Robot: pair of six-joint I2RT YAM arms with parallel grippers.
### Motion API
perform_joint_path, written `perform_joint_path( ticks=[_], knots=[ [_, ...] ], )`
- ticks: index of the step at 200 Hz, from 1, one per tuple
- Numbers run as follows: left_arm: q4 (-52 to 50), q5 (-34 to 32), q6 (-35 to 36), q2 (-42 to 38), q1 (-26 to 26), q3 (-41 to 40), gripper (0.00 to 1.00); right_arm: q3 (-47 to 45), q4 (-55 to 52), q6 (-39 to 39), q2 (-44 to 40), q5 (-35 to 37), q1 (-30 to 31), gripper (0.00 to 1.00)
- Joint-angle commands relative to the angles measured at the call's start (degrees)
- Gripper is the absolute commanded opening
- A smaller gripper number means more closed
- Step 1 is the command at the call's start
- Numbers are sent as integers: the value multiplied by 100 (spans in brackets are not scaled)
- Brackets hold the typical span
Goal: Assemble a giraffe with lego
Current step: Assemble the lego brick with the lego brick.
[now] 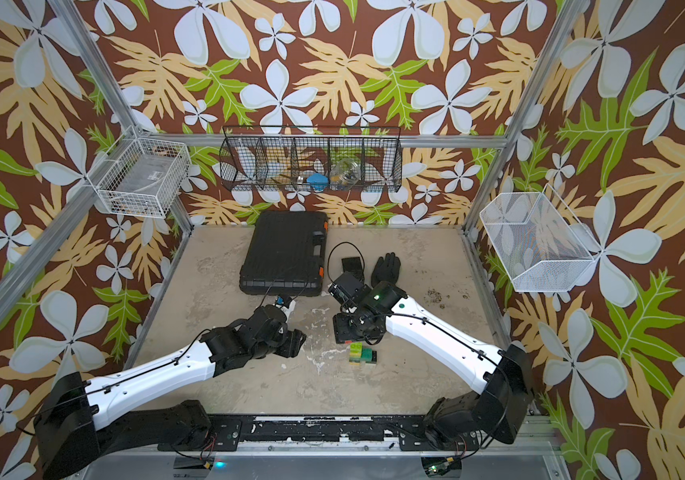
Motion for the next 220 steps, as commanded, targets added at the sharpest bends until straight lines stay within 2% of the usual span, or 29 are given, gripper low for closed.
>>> perform_joint_path(
  ticks=[1, 140, 220],
  knots=[
    [-91, -170, 111, -92, 7, 10, 70, -113, 38, 200, -46, 141, 22, 43],
    [-71, -318, 447, -381, 6, 10, 70, -417, 236, 759, 66, 133, 184, 43],
    [-51, -295, 564, -428, 6, 10, 70, -119, -69, 908, 285, 270, 384, 43]
  ],
)
